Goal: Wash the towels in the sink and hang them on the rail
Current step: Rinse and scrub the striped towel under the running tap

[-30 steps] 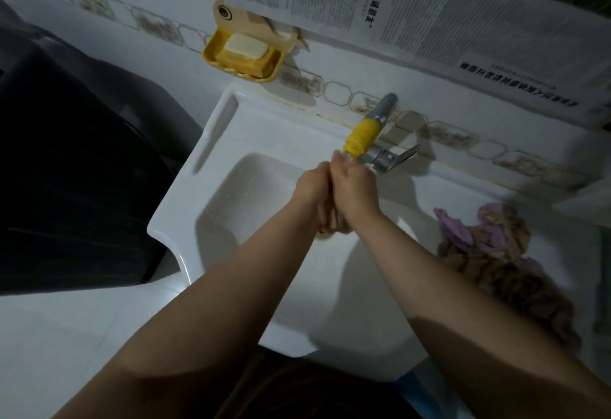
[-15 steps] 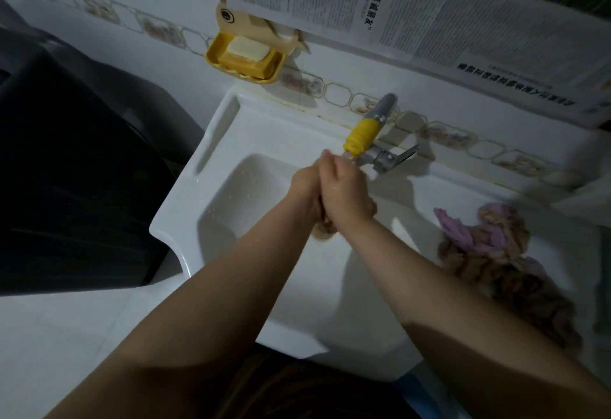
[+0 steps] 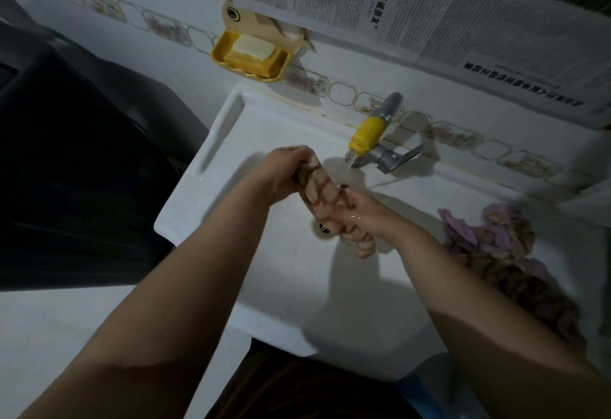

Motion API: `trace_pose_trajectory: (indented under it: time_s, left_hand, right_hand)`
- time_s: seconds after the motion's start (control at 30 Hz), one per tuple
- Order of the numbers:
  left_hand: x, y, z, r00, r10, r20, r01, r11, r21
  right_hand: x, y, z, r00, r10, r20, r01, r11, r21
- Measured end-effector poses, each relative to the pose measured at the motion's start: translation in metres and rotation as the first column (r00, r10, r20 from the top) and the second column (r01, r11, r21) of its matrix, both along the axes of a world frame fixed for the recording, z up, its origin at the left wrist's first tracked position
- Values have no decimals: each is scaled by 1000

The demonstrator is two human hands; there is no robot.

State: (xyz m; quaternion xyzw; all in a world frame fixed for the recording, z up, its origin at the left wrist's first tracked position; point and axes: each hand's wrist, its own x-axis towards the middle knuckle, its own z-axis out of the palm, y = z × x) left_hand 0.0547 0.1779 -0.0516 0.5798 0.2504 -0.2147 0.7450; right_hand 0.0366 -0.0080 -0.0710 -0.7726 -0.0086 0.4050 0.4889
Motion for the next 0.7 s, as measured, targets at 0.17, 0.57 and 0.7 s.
trace_pose_trajectory:
  time_s: [0.17,0.57,0.7]
  left_hand:
    - [6,19,1,961,-272,-48,274,917,290]
    - [-9,16,-30,948,-318,19,255,791,556]
    - [-14,25,-27,999,8,34,-20,934,356]
  right_hand:
    - [8,-10,8,995,-66,70,66,998,-1]
    - [29,-8,20,933,-47,356,137,963,-233]
    - [27,-14,12,967,86,241,-35,977,-209]
